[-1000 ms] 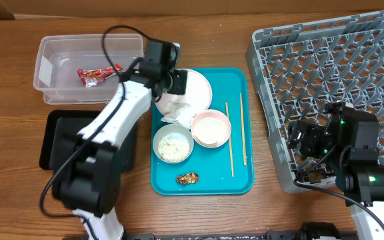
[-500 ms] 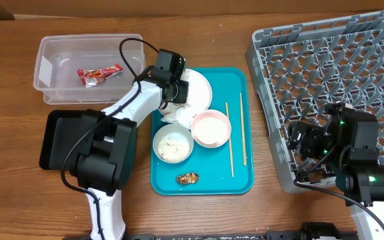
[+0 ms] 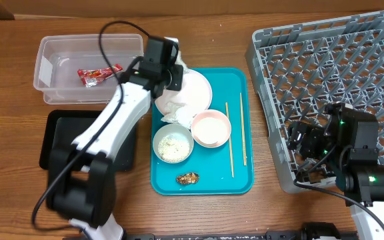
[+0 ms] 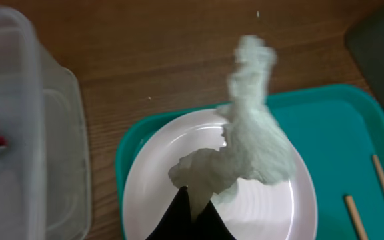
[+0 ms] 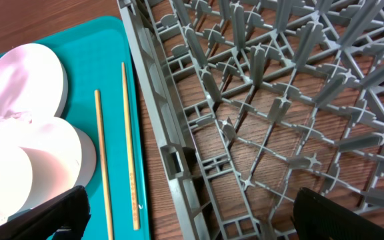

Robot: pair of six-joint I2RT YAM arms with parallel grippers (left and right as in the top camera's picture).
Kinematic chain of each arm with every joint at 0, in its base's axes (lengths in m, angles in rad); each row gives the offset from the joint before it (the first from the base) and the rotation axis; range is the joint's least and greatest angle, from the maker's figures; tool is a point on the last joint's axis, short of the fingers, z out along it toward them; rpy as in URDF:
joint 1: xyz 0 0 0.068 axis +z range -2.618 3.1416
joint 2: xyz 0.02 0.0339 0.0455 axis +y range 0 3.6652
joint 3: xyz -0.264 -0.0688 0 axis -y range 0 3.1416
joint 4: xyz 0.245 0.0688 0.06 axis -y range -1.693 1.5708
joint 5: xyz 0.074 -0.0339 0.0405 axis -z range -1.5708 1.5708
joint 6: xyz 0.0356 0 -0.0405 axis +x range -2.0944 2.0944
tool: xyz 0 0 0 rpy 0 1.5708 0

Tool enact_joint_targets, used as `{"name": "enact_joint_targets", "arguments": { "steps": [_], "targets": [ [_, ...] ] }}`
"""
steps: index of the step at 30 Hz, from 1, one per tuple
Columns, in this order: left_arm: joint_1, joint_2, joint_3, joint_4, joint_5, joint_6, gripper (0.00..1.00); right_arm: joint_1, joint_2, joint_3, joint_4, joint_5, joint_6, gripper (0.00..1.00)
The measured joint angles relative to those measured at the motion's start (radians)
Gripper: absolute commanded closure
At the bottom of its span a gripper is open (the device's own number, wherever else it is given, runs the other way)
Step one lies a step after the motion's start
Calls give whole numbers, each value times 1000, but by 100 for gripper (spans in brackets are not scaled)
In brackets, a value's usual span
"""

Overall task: Sort waste into correct bins and load items into the dishwasher
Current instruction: 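Return the left gripper to the plate and grasp the white tissue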

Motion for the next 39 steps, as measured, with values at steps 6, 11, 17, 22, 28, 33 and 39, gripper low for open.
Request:
{"name": "enact_joint_targets", "arguments": {
  "steps": [6, 11, 17, 22, 28, 33, 39],
  "targets": [
    [24, -113, 0, -42, -121, 0, 96, 0, 0, 0, -1, 0, 0, 0],
    [105, -118, 0, -57, -200, 0, 96, 0, 0, 0, -1, 0, 0, 0],
    [210, -118, 0, -60, -231, 0, 78, 0, 0, 0, -1, 0, 0, 0],
    [257, -118, 0, -81, -232, -2, 39, 0, 0, 0, -2, 0, 0, 0],
    [249, -118, 0, -141, -45, -2, 44, 0, 0, 1, -2, 0, 0, 0],
    [172, -118, 0, -215, 160, 14, 37, 0, 0, 1, -3, 0, 0, 0],
    [50, -99, 0, -245, 215, 116, 33, 0, 0, 1, -3, 0, 0, 0]
  ]
}}
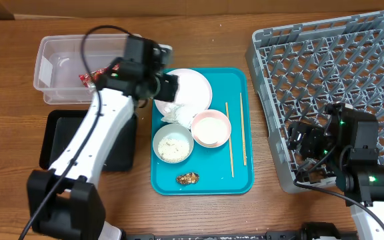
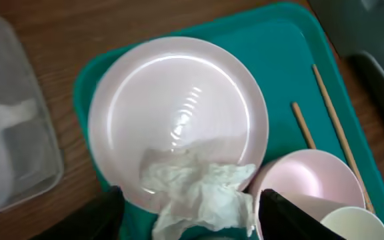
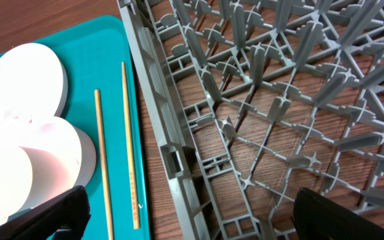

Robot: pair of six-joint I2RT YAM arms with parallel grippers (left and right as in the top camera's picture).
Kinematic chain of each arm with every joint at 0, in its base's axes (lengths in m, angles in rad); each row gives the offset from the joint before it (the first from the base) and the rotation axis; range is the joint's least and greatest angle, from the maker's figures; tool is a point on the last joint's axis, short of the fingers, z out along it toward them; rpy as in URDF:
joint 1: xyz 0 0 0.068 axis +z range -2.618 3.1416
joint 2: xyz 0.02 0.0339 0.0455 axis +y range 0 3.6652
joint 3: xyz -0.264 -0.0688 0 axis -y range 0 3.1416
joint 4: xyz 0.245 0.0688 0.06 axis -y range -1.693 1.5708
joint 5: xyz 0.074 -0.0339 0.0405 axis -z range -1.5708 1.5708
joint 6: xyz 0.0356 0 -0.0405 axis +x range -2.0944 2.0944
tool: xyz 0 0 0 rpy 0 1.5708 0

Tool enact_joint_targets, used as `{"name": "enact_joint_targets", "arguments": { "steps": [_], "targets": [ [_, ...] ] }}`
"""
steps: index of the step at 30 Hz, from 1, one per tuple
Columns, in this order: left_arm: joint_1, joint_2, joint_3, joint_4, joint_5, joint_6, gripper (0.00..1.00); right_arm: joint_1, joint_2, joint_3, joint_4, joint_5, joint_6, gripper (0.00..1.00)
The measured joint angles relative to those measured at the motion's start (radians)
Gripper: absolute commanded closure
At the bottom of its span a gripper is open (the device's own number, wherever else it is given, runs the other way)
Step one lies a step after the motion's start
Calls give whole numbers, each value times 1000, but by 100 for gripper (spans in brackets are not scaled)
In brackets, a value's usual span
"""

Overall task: Sort waste into correct bins and load items into the dishwasher
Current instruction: 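Return the left gripper to the plate and grasp the white tissue, then move the tissue left and release it into the clear bin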

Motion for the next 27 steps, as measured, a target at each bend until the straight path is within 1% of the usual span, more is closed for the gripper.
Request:
{"name": "enact_joint_targets", "arguments": {
  "steps": [2, 8, 10, 12, 13, 14, 15, 16, 23, 27],
  "targets": [
    [-34, 35, 0, 0, 9, 35, 34, 0, 0, 0, -1, 0, 0, 0],
    [-76, 183, 0, 0, 16, 74, 34, 0, 0, 0, -5, 0, 0, 0],
    [-79, 230, 0, 0, 16, 76, 37, 0, 0, 0, -5, 0, 0, 0],
    [-79, 278, 0, 0, 16, 77, 50, 0, 0, 0, -5, 0, 0, 0],
    [-79, 297, 0, 0, 16, 81, 62, 0, 0, 0, -5, 0, 1, 0],
    [-79, 311, 0, -2, 16, 85, 72, 0, 0, 0, -5, 0, 0, 0],
    [-79, 322, 0, -6, 16, 85, 93, 0, 0, 0, -5, 0, 0, 0],
    [-79, 328, 0, -9, 16, 91, 96, 0, 0, 0, -5, 0, 0, 0],
    [-76, 325, 17, -29, -8, 86, 96, 0, 0, 0, -5, 0, 0, 0],
    [-58, 271, 66, -52, -50, 67, 96, 0, 0, 0, -5, 0, 0, 0]
  ]
}}
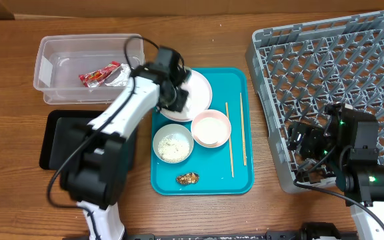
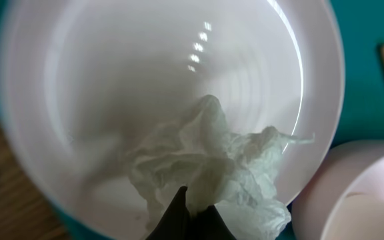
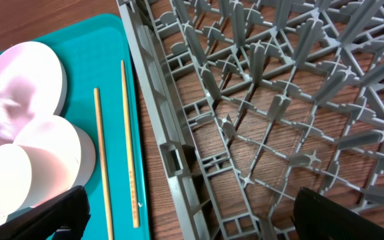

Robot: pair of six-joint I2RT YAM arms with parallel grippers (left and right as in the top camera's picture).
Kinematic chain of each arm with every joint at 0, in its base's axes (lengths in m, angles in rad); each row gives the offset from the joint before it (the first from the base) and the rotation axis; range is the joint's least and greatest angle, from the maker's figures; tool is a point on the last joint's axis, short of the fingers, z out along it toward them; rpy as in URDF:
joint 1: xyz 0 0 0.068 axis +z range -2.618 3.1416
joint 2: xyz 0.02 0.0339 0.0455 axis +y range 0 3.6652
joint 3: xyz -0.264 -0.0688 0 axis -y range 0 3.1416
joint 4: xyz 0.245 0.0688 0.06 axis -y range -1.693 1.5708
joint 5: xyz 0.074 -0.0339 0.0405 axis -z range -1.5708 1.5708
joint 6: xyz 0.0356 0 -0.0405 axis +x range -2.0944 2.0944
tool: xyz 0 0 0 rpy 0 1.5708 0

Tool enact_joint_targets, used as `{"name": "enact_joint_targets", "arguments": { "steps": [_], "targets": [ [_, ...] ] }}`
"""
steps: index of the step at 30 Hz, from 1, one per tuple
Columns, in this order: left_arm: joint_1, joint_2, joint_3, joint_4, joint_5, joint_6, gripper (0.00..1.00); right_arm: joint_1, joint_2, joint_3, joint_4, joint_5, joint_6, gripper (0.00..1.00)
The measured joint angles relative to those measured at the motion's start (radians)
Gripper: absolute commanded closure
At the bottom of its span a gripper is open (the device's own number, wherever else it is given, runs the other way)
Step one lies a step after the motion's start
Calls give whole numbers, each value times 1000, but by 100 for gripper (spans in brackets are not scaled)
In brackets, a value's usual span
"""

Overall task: Sort waste into correct bins and load items into the dishwasher
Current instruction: 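Move the tissue left and release it into the clear bin, then reach the left gripper to the white cup and lift it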

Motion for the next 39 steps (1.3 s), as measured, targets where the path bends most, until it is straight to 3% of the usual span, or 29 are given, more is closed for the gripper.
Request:
{"name": "enact_joint_targets", "arguments": {
  "steps": [5, 9, 13, 16, 18, 28, 39],
  "targets": [
    [85, -167, 83, -7, -67, -31, 95, 0, 0, 0, 0, 0, 0, 0],
    [185, -260, 103, -8, -129, -42, 83, 0, 0, 0, 0, 0, 0, 0],
    [261, -251, 105, -9, -158, -51, 79, 0, 0, 0, 0, 0, 0, 0],
    [304, -236, 105, -8, -167, -54, 44, 0, 0, 0, -1, 0, 0, 0],
    [325, -228, 105, -8, -171, -55, 35, 0, 0, 0, -1, 0, 0, 0],
    [308, -225, 105, -110, -55, -68, 34, 0, 0, 0, -3, 0, 0, 0],
    [91, -225, 105, -264, 71, -105, 34, 0, 0, 0, -3, 0, 0, 0]
  ]
}}
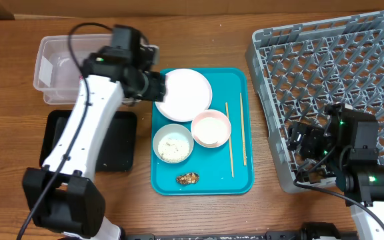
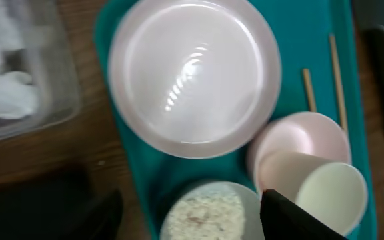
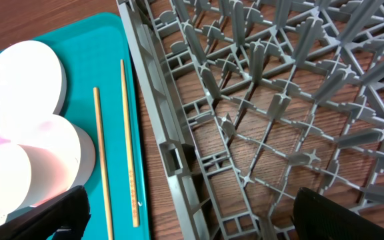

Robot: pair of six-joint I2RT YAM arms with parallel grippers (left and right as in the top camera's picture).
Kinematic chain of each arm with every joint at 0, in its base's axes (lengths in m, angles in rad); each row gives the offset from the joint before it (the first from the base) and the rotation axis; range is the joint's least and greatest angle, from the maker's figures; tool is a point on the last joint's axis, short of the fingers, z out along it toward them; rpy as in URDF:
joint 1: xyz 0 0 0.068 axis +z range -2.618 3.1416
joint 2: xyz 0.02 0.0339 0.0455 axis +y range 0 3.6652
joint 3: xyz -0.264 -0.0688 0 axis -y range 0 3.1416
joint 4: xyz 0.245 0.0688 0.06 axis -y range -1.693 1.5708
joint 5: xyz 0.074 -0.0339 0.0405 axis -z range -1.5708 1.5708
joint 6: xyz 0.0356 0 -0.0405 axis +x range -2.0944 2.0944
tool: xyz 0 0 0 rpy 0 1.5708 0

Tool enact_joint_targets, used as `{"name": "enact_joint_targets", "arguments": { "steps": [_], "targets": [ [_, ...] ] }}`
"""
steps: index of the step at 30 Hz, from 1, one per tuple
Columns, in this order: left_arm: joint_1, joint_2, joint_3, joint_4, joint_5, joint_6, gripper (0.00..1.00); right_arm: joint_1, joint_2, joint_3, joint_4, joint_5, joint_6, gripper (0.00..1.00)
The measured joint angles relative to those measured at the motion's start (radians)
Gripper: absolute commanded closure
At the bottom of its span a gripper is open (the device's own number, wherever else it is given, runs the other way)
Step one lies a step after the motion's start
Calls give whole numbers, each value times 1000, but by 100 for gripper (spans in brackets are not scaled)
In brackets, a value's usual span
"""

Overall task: Sort waste into correct bins and load items into the dishwasher
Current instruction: 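Reach the left gripper to the white cup and lift it, then hand the white cup from the left gripper to the right gripper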

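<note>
The pink plate [image 1: 184,93] [image 2: 193,73] on the teal tray [image 1: 239,180] is bare. Crumpled white tissue [image 2: 2,90] lies in the clear bin [image 1: 45,53] at the tray's left. My left gripper [image 1: 153,85] [image 2: 189,223] hangs open and empty between bin and plate. A bowl of rice [image 1: 173,145], a pink bowl with a paper cup [image 1: 211,128] in it, two chopsticks [image 1: 230,140] and a brown food scrap [image 1: 187,178] are on the tray. My right gripper [image 1: 305,143] [image 3: 192,220] is open over the front-left corner of the grey dish rack [image 1: 339,67].
A black tray [image 1: 119,150] lies in front of the clear bin, left of the teal tray. The left arm crosses over the bin and hides part of its inside. The rack [image 3: 265,100] fills the table's right side.
My left gripper was shut on a tissue lying on the plate. Now it is open, higher up and nearer the bin; the plate is bare and tissue lies in the clear bin.
My left gripper first held a tissue up over the plate. Then it was open by the bin, with another tissue on the plate's front edge. It then shut on that tissue. Now both are off the plate. The right arm has stayed still.
</note>
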Motion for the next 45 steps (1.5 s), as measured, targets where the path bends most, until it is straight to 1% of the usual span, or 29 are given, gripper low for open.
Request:
{"name": "enact_joint_targets", "arguments": {
  "steps": [4, 9, 12, 13, 14, 15, 16, 17, 18, 20, 28, 32, 34, 36, 40, 41, 43, 45],
  "targets": [
    [-109, 0, -4, -3, 20, -31, 37, 0, 0, 0, 0, 0, 0, 0],
    [-225, 4, -52, 39, 19, -48, 40, 0, 0, 0, -1, 0, 0, 0],
    [-271, 19, -88, 68, 14, -62, 42, 0, 0, 0, 0, 0, -1, 0],
    [-284, 29, -99, 76, 13, -68, 44, 0, 0, 0, -1, 0, 0, 0],
    [-296, 43, -107, 78, 13, -74, 48, 0, 0, 0, -1, 0, 0, 0],
    [-307, 60, -112, 78, 13, -81, 63, 0, 0, 0, 0, 0, 0, 0],
    [-315, 81, -116, 79, 14, -83, 76, 0, 0, 0, 0, 0, -1, 0],
    [-320, 100, -119, 79, 13, -88, 81, 0, 0, 0, 0, 0, 0, 0],
    [-323, 114, -121, 79, 13, -92, 89, 0, 0, 0, -1, 0, 0, 0],
    [-324, 140, -125, 81, 12, -90, 96, 0, 0, 0, 0, 0, 0, 0],
    [-303, 154, -103, 68, -11, -101, 96, 0, 0, 0, -7, 0, -1, 0],
    [-244, 154, 10, -5, -2, -109, 96, 0, 0, 0, -7, 0, -1, 0],
    [-202, 155, 69, -26, 55, -113, 96, 0, 0, 0, 5, 9, 2, 0],
    [-151, 155, 118, -19, 154, -116, 96, 0, 0, 0, 23, 24, 15, 0],
    [-42, 155, 142, 47, 451, -131, 96, 0, 0, 2, 128, 60, 60, 0],
    [-4, 156, 142, 69, 573, -135, 96, -1, 5, 3, 191, 47, 71, 0],
    [26, 156, 142, 84, 710, -138, 96, -3, 23, 8, 296, -56, 51, 0],
    [37, 156, 142, 86, 824, -138, 96, -3, 53, 12, 385, -228, 13, 0]
  ]
}}
